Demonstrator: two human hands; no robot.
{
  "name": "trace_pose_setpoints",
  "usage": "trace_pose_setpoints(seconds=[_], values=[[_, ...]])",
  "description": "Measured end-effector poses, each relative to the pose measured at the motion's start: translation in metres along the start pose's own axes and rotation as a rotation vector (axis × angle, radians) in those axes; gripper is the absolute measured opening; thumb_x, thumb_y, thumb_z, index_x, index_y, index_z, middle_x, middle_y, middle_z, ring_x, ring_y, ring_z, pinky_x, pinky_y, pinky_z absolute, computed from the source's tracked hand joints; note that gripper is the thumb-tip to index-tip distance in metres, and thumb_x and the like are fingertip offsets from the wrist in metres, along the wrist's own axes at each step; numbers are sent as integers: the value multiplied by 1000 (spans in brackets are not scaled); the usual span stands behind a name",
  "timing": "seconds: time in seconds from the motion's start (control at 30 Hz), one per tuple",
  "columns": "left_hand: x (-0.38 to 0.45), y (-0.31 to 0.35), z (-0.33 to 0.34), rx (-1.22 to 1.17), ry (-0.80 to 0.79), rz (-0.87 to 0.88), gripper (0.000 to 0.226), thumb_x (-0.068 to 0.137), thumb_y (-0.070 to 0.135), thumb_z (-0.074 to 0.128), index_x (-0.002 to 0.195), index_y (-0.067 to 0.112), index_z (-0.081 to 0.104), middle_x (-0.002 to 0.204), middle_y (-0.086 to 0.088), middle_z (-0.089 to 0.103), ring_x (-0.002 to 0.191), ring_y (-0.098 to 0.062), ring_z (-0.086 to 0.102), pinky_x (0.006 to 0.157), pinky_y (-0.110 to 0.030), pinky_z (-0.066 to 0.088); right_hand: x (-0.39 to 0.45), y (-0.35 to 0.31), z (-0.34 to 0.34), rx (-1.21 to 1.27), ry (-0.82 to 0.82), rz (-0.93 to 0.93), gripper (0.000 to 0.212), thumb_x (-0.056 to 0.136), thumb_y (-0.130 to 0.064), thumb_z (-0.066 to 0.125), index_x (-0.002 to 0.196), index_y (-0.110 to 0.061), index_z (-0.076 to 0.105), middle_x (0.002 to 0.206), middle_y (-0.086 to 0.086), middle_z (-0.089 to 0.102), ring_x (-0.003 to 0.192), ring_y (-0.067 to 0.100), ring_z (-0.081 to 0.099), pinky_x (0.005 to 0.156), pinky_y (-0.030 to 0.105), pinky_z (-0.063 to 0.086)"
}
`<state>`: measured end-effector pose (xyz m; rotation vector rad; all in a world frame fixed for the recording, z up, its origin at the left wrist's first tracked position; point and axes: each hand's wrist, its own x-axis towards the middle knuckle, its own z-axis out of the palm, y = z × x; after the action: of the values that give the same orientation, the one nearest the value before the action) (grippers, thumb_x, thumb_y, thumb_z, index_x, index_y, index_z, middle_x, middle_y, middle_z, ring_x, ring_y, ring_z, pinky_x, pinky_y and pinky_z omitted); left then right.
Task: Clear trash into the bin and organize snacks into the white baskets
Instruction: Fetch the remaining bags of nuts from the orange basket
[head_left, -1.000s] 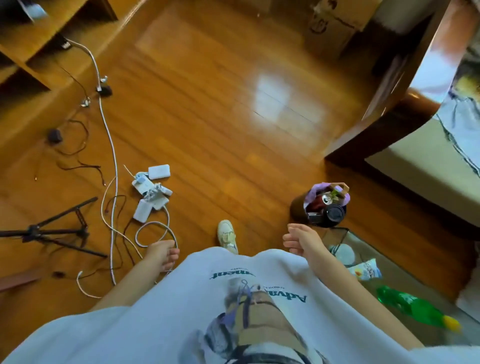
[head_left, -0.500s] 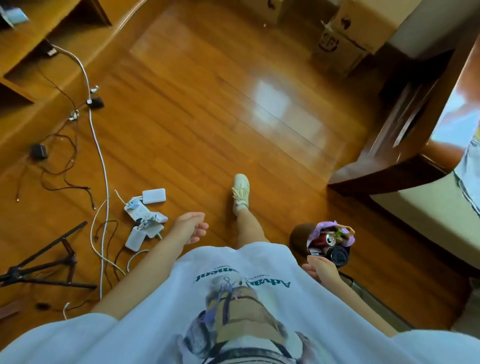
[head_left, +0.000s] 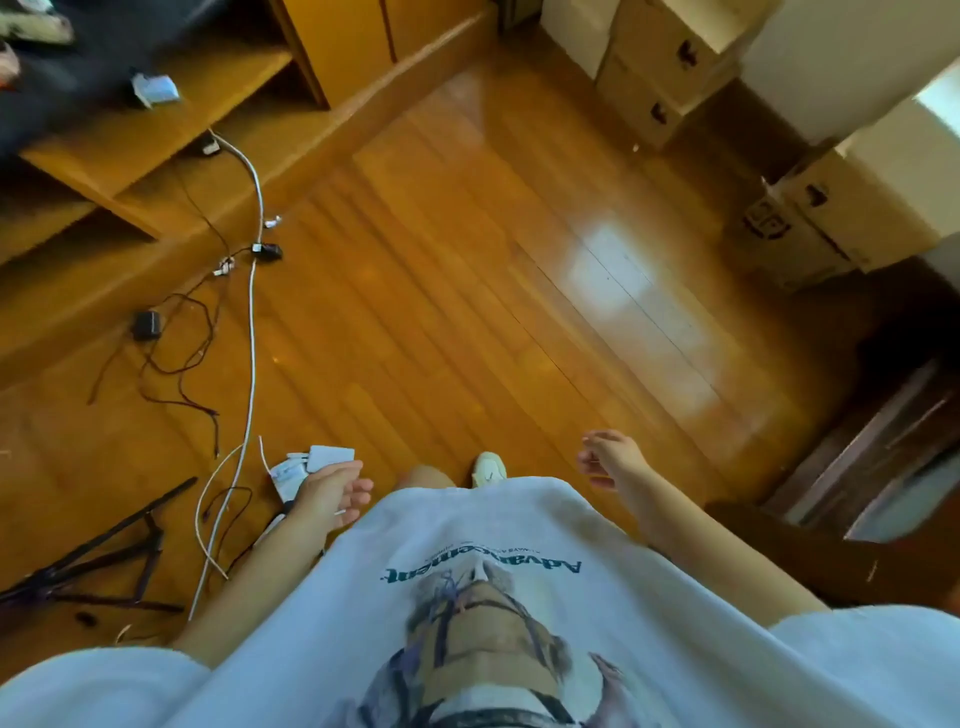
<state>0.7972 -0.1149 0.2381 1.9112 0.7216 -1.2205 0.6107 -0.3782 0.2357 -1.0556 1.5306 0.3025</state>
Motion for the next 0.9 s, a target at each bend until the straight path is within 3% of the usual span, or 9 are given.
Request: trace_pose_setpoints(seconds=[0.1, 0.2, 0.27, 0.4, 0.47, 0.57, 0.67, 0.8, 0.9], values=[[9, 20, -9, -126, 34, -48, 12, 98, 19, 43, 99, 13, 53, 75, -5, 54, 64, -15, 48, 57, -25, 34, 17, -74, 15, -96, -86, -107, 11, 93, -9, 46, 101, -14, 52, 67, 3, 53, 58, 14, 51, 58, 23, 36], [23, 35, -18, -203, 51, -132, 21, 97, 20, 43, 79, 17, 52, 74, -4, 53, 64, -14, 47, 58, -25, 35, 35, -131, 33, -150, -148, -183, 10, 93, -14, 48, 101, -15, 55, 71, 0, 57, 63, 13, 57, 64, 24, 42], [37, 48, -22, -240, 68, -174, 22, 97, 20, 45, 76, 16, 51, 75, -4, 53, 65, -15, 48, 59, -26, 37, 47, -162, 43, -161, -188, -201, 11, 92, -15, 49, 101, -16, 56, 72, 0, 59, 64, 14, 58, 65, 25, 43], [70, 94, -28, -304, 70, -207, 18, 97, 17, 42, 87, 7, 53, 95, -13, 55, 75, -21, 57, 73, -32, 44, 69, -215, 55, -165, -170, -169, 12, 93, -15, 49, 102, -16, 57, 72, 1, 60, 65, 15, 58, 64, 25, 43], [84, 128, -29, -335, 65, -189, 19, 98, 15, 41, 105, 3, 54, 85, -15, 57, 62, -20, 61, 66, -29, 42, 78, -240, 57, -155, -144, -123, 12, 93, -14, 48, 101, -16, 57, 72, 2, 59, 64, 16, 57, 62, 25, 42], [96, 192, -28, -320, 44, -158, 38, 98, 14, 41, 132, -4, 43, 64, -9, 61, 56, -19, 59, 58, -26, 44, 88, -278, 54, -146, -110, -80, 11, 93, -13, 48, 100, -16, 56, 73, 3, 58, 63, 16, 56, 60, 26, 39], [99, 269, -18, -234, 27, -99, 39, 97, 17, 44, 132, 0, 45, 64, -4, 63, 48, -15, 61, 57, -27, 38, 100, -311, 47, -115, -82, -57, 12, 92, -11, 49, 101, -14, 55, 74, 5, 57, 63, 17, 55, 59, 25, 38], [103, 372, 12, -75, -6, 17, 33, 96, 19, 45, 126, 8, 52, 77, -1, 58, 64, -11, 53, 59, -23, 40, 122, -342, 36, -77, -3, -4, 12, 92, -6, 48, 102, -10, 52, 69, 8, 53, 57, 19, 50, 54, 24, 34], [109, 440, 40, -5, -55, 102, 27, 96, 18, 47, 120, 11, 58, 77, 0, 60, 66, -10, 54, 62, -23, 42, 139, -359, 27, -71, 75, 61, 15, 92, -6, 49, 106, -10, 53, 66, 7, 51, 56, 17, 49, 52, 24, 33]])
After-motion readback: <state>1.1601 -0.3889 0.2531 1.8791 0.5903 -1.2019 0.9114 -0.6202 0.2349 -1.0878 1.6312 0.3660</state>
